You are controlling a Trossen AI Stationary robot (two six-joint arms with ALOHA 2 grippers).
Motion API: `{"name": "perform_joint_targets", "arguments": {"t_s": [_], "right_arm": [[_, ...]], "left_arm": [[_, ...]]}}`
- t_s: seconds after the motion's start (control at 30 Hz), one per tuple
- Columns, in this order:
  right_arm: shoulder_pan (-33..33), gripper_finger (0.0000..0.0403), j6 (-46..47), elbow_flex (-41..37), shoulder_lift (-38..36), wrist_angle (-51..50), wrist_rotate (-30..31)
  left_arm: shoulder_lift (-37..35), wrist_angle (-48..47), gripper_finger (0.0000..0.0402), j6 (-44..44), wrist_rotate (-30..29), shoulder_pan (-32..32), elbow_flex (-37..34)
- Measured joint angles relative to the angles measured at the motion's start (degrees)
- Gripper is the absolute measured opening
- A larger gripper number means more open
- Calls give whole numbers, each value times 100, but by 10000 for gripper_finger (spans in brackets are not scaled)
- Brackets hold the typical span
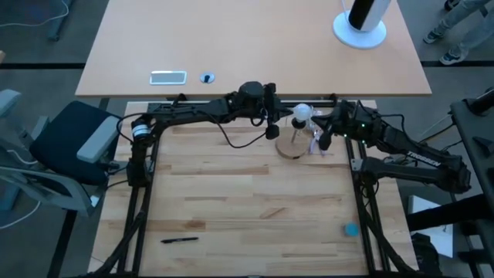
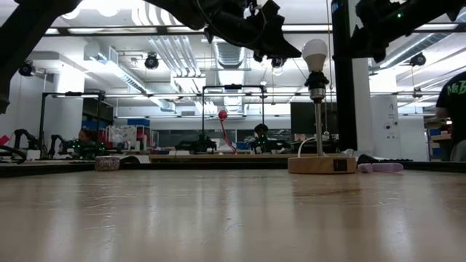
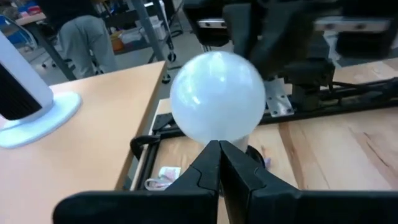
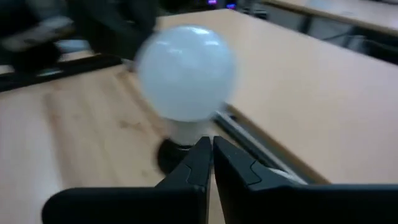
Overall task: Screw lightbulb
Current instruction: Insert the lightbulb on the lamp
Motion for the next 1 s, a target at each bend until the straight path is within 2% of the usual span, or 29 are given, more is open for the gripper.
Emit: {"name": "perform_joint_targets", "arguments": {"t_s": [0.1, 0.23, 0.33, 0.63, 0.83, 1.0], "right_arm": [[-6, 13, -163, 0, -32, 37, 425], [-15, 13, -418, 0, 66, 391, 483], [-15, 13, -425, 0, 214, 696, 226], [-21, 13, -229, 0, 450, 775, 128], [3, 13, -86, 0, 323, 719, -376], [7, 13, 35, 0, 256, 673, -641]], "left_arm": [[-23, 41, 0, 15, 149, 0, 0], [-25, 32, 0, 17, 280, 0, 0], [-14, 188, 0, 14, 296, 0, 0], [-7, 242, 0, 0, 292, 7, 0], [-7, 137, 0, 39, -117, 30, 0], [-3, 133, 0, 48, -210, 35, 0]]}}
